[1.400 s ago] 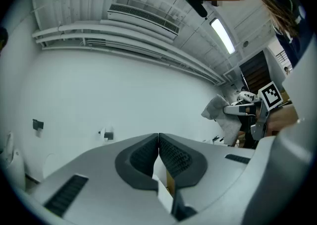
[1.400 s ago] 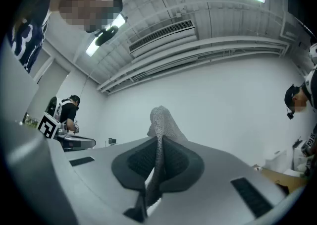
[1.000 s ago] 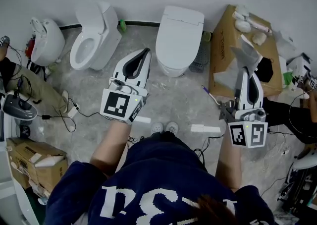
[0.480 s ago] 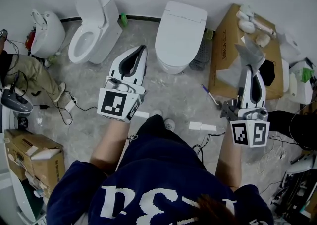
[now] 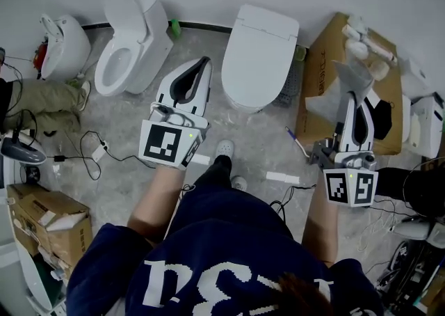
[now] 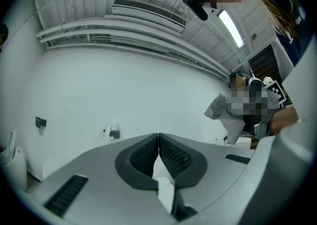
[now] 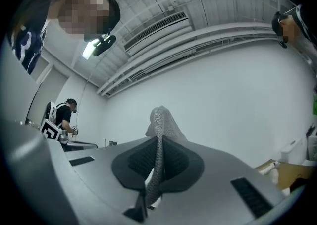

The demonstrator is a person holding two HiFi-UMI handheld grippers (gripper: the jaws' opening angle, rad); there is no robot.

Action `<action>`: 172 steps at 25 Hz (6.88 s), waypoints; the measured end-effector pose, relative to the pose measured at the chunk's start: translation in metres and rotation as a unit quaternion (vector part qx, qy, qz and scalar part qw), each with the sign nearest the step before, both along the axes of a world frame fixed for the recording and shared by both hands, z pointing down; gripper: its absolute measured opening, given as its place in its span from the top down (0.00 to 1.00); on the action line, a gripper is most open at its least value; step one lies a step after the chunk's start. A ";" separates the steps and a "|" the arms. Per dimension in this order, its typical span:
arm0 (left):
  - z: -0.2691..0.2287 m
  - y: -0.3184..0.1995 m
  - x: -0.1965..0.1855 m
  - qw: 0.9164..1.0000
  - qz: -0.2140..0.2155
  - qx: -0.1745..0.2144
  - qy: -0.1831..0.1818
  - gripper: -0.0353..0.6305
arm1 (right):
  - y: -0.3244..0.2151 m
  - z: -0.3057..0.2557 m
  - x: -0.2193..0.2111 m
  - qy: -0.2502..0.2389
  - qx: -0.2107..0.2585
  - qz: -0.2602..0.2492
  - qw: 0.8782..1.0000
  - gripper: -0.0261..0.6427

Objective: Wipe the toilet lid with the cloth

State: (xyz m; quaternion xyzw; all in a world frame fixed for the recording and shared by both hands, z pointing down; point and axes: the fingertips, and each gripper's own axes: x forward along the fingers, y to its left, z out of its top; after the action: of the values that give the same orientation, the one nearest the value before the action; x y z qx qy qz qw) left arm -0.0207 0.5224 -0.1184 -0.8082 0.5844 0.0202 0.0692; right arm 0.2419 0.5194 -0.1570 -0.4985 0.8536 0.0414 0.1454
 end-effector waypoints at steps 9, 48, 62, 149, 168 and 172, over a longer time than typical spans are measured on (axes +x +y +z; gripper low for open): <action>-0.007 -0.131 -0.056 1.000 0.015 0.006 0.001 0.91 | -0.121 -0.003 -0.050 0.000 -0.002 0.020 1.000 0.92; 0.066 -0.506 -0.022 0.999 -0.029 -0.025 0.023 0.91 | -0.525 0.095 -0.050 -0.004 -0.098 -0.057 0.994 0.92; 0.136 -0.616 -0.098 0.994 0.063 -0.086 0.037 0.91 | -0.589 0.164 -0.150 -0.012 -0.164 0.034 0.986 0.92; 0.484 -0.645 -0.139 0.974 0.062 -0.216 0.040 0.91 | -0.675 0.730 -0.005 0.300 -0.462 0.203 0.809 0.92; 0.488 -0.641 -0.151 0.974 0.047 -0.217 0.038 0.91 | -0.686 0.722 -0.252 0.340 -0.390 -0.002 0.856 0.92; 0.490 -0.637 -0.151 0.974 0.044 -0.219 0.039 0.91 | -0.684 0.721 -0.291 0.350 -0.378 -0.041 0.856 0.92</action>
State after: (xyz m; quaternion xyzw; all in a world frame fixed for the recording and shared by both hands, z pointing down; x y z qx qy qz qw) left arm -0.1716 -0.1150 0.3718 -0.8276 0.5404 -0.0739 -0.1326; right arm -0.0491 -0.1648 0.5643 -0.4325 0.8176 -0.1182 -0.3613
